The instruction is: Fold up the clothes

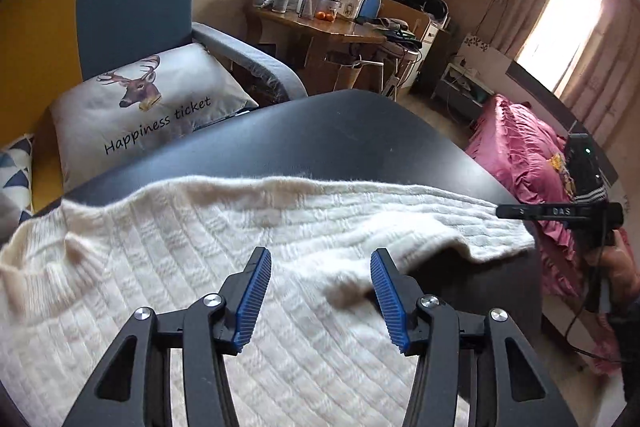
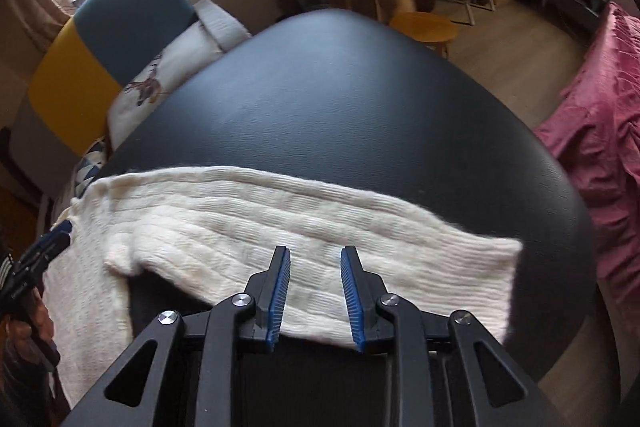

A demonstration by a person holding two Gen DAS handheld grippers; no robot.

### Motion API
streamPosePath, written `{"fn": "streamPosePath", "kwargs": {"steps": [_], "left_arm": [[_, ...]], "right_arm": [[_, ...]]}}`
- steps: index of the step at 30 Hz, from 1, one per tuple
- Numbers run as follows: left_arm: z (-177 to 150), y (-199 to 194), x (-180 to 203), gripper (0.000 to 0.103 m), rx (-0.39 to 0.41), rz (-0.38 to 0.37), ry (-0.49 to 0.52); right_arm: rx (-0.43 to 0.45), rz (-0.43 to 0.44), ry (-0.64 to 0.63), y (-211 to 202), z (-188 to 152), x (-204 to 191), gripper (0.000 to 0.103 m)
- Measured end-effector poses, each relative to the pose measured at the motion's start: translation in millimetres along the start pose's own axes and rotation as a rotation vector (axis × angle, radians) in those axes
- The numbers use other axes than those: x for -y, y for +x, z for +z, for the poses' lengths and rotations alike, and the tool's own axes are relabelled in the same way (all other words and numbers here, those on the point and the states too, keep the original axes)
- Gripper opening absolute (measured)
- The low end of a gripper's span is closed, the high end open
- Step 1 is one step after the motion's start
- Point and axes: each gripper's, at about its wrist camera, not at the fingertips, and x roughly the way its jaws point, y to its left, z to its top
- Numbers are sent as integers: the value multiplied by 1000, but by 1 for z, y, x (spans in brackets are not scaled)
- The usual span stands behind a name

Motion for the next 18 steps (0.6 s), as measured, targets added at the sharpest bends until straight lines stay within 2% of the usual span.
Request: {"fn": "streamPosePath", "kwargs": {"steps": [4,8,9,11,17,18], "left_arm": [[3,38,-20,53,-88,31,47],[5,73,-28,53,-158,70,32],[7,81,-32,53,-173,71,15],[7,88,-37,53,-147,81,-3],[-1,86,-26,55,-95,126,43],[-1,81,-28,55,-90,112,15]], "right_arm": [[-28,-165,-34,18,3,16,26],[20,-275,-104,28,18,17,26],[31,-277,-107,30,22,19,26],[51,-288,-130,33,26,18,26],[83,-277,-117,36,27,21,26],[84,-259,-124,36,27,14,26]]}}
